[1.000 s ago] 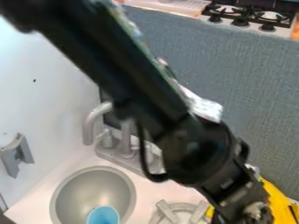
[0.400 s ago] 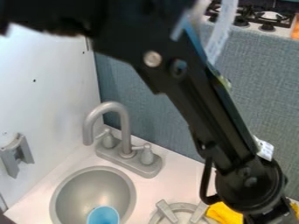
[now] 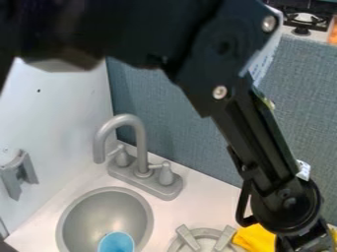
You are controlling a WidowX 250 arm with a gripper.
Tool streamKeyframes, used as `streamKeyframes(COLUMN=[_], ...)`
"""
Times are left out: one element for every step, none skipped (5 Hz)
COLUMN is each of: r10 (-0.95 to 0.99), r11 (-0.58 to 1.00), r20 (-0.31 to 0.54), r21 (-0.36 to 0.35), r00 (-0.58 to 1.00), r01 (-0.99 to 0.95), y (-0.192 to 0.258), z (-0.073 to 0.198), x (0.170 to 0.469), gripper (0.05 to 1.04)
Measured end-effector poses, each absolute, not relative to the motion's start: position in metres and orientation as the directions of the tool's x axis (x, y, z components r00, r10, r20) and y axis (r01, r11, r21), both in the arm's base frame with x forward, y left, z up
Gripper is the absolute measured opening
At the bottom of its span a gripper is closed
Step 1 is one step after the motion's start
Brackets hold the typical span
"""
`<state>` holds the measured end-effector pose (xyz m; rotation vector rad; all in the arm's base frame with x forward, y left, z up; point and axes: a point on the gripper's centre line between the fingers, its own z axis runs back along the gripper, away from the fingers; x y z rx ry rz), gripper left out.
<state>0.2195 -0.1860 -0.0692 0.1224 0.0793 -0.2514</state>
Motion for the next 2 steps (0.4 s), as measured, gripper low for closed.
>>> streamKeyframes(r10=[-0.23,-0.243], r11=[0.966,0.967], r20=[-0.106,-0.123], r21=[0.093,0.051], r00=[0.967,0.962], r01=[0.24,0.25], y=[-0.1834,-0.1877], z=[-0.0785,-0.0871], x=[0.2224,0.2235], gripper=[1.0,1.0])
